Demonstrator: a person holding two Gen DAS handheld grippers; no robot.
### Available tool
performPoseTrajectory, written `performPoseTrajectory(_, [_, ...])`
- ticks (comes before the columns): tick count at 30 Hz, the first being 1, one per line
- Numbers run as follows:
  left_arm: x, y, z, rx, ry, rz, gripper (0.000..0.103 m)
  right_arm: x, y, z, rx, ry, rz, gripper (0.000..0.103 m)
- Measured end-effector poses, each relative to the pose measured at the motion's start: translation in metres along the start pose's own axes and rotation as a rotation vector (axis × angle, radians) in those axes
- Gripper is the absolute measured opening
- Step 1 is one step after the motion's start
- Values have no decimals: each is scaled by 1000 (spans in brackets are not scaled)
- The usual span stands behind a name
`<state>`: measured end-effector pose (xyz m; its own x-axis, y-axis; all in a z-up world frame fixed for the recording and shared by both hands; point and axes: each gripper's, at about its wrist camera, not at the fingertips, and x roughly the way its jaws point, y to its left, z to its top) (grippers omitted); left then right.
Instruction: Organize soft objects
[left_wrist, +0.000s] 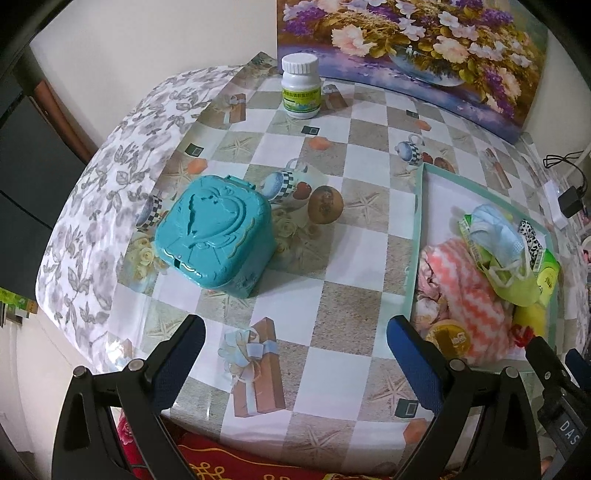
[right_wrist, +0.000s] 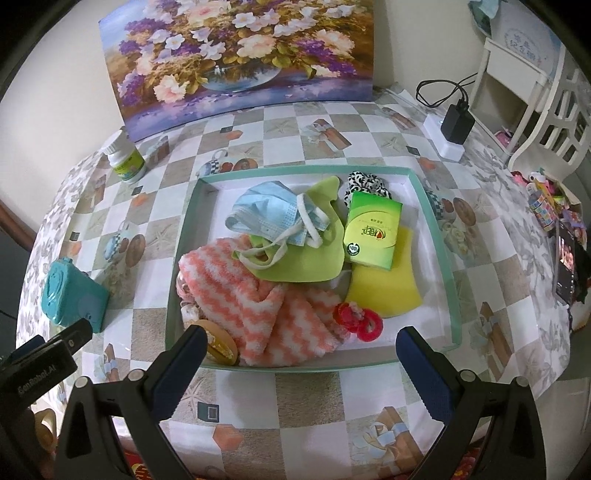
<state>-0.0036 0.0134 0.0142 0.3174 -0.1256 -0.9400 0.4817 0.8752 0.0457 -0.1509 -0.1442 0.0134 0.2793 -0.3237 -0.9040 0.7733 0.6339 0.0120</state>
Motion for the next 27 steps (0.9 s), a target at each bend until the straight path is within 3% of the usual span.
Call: performPoseTrajectory(27, [4, -6, 0, 12, 27, -33, 99, 2, 2, 0, -14, 4, -6, 103])
